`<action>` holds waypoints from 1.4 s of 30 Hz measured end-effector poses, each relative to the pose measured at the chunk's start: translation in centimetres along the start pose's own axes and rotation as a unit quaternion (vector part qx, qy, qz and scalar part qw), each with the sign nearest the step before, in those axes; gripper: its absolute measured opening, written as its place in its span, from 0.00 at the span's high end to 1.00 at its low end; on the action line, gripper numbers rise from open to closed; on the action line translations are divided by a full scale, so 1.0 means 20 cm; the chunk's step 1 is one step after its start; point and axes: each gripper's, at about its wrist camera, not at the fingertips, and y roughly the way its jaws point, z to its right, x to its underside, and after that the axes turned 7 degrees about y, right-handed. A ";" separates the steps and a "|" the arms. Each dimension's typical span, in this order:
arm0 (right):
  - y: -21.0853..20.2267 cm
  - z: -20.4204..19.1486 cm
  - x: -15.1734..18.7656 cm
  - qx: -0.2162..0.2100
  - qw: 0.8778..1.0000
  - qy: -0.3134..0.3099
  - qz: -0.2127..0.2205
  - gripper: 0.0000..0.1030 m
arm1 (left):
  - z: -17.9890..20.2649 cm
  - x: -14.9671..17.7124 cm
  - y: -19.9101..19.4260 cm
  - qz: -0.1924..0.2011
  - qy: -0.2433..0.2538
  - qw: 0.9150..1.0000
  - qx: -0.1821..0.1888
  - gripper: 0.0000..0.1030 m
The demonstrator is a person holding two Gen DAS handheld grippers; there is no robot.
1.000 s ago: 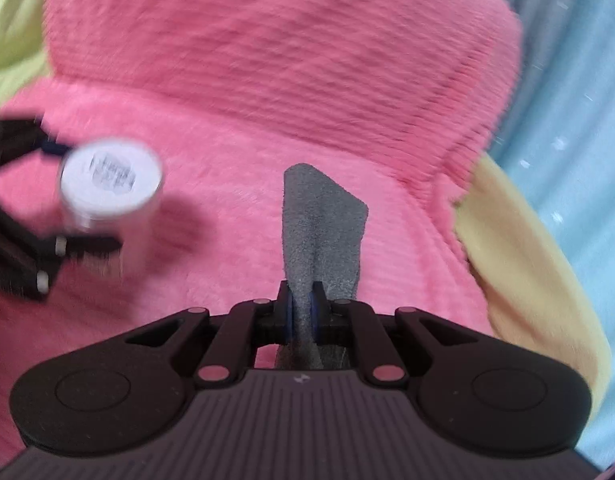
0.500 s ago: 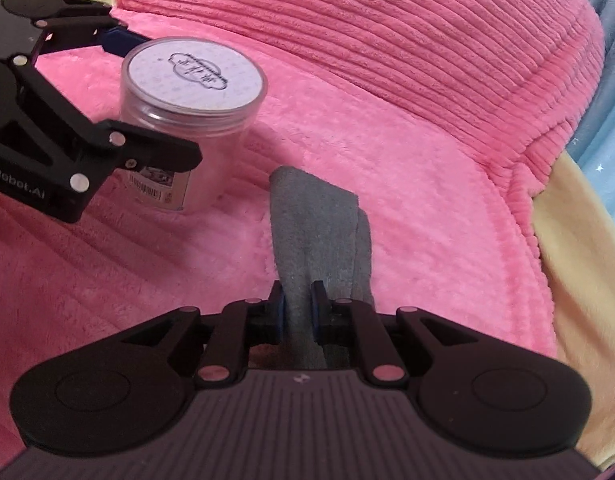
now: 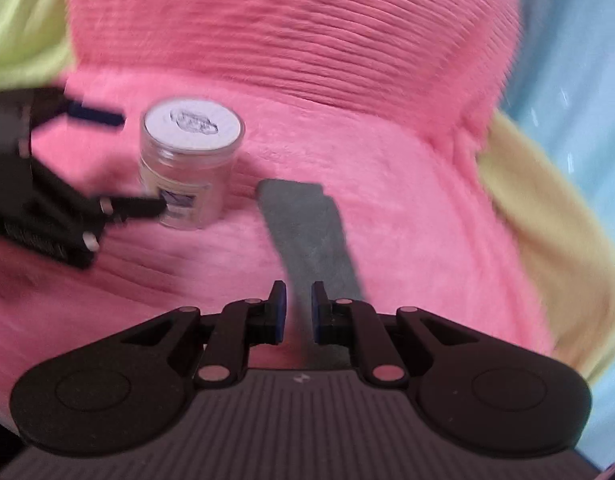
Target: Clean container
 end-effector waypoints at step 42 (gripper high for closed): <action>0.07 0.10 0.32 0.007 0.967 0.253 0.043 0.93 | 0.20 0.11 0.12 -0.106 -0.066 0.992 0.003 0.00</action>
